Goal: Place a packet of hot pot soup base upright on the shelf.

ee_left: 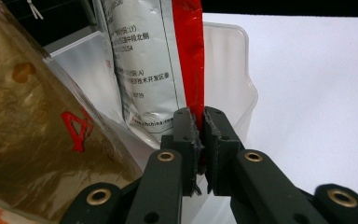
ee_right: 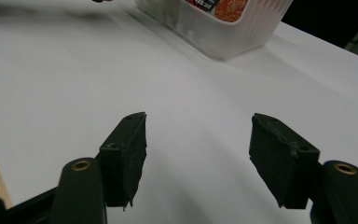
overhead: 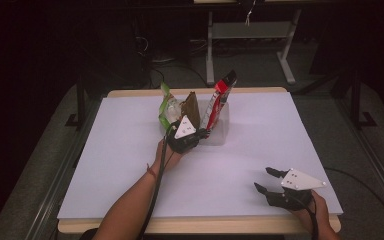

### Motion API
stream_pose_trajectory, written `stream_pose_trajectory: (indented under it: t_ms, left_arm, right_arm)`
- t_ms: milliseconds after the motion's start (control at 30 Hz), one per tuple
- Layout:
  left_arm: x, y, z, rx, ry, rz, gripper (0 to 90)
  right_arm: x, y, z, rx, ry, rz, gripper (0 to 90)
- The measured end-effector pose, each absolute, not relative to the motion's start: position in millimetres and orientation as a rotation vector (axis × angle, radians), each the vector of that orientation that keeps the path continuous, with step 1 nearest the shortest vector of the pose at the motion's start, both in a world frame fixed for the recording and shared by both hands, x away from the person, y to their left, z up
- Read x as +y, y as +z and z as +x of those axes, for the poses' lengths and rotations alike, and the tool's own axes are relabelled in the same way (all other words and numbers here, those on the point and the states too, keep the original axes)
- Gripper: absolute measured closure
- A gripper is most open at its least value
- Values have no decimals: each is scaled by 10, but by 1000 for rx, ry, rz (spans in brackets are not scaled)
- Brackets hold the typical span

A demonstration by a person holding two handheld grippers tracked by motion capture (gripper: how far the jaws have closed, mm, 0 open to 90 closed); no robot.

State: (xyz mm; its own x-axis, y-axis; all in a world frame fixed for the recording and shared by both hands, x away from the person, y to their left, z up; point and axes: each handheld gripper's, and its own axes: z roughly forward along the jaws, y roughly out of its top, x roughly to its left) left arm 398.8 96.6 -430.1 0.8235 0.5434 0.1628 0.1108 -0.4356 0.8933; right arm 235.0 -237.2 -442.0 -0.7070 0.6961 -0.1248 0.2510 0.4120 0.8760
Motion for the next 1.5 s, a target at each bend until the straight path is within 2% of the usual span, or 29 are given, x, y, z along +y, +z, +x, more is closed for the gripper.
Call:
stream_pose_trajectory:
  t_ms: [367,700,967,1100,1300,1500]
  left_arm:
    - [927,-4347,4005,487,528,2008,884]
    - [981,-4300,3987,483,474,1962,858]
    - [1085,-4157,3893,463,501,1930,779]
    - [1144,-4131,3872,464,520,1955,681]
    - [1237,-4037,3794,442,514,1959,582]
    - [1241,-3996,3732,400,540,1989,518]
  right_arm:
    - [-2368,-4425,2351,2201,1236,814,356]
    - [-2366,-4425,2353,2203,1233,806,356]
    - [-2394,-4407,2353,2189,1238,809,358]
    - [-2388,-4393,2352,2187,1231,803,362]
    - [-2392,-4391,2378,2181,1234,815,365]
    - [-2382,-4374,2393,2176,1239,806,366]
